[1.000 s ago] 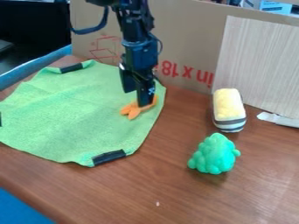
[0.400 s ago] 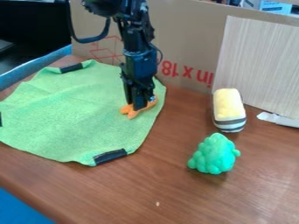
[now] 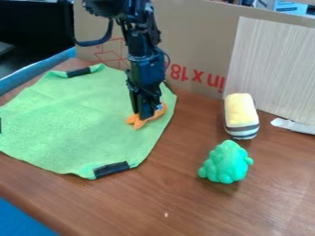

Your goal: Put the orange figure on the table

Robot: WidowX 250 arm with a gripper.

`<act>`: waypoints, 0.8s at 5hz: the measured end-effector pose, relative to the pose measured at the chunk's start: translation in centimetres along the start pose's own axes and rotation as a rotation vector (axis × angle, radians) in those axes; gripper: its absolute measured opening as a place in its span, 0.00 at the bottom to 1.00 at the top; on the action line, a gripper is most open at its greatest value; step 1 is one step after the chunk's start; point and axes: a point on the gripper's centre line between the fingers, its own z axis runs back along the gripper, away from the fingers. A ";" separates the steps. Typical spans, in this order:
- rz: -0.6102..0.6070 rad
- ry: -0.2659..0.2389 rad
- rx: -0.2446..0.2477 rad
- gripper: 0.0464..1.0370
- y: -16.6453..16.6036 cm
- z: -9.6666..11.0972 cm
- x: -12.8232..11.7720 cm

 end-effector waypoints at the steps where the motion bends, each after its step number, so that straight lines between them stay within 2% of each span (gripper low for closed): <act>1: -0.025 -0.064 -0.032 0.18 0.3 2.2 -0.9; 2: -0.064 -0.144 -0.028 0.18 0.1 5.3 -2.5; 3: -0.137 -0.170 -0.046 0.18 -1.9 7.1 -5.0; 4: -0.202 -0.144 -0.050 0.18 -4.6 7.2 -7.6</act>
